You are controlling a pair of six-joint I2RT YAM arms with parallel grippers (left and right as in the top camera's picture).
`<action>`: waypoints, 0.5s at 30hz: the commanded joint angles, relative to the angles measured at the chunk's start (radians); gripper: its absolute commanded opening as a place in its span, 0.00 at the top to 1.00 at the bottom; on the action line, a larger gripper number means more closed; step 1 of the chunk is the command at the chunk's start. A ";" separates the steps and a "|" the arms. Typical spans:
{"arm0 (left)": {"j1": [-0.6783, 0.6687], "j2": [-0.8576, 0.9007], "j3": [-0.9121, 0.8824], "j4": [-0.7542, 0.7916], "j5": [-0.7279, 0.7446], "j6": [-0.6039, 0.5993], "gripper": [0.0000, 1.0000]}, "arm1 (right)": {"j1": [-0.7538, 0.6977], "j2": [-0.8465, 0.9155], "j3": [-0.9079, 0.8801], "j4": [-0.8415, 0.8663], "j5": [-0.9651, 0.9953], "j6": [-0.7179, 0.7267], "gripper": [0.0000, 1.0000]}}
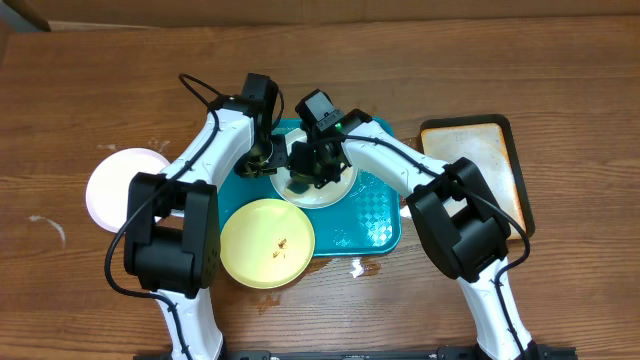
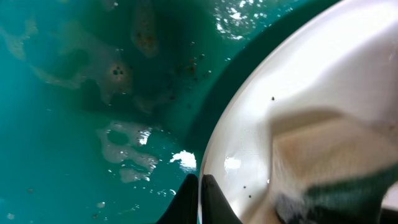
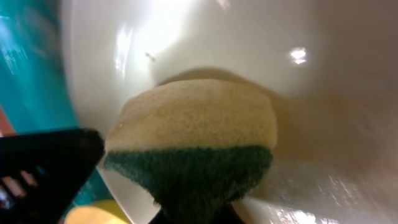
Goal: Clean dirty plates on tray and stack at the side
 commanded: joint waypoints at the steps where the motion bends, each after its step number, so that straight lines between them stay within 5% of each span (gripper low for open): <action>1: -0.008 0.006 0.006 0.003 0.006 -0.014 0.96 | -0.004 0.022 -0.016 -0.105 0.212 0.089 0.96; 15: -0.008 0.006 0.006 -0.028 -0.009 -0.014 0.96 | -0.118 0.022 -0.016 -0.183 0.439 0.206 0.96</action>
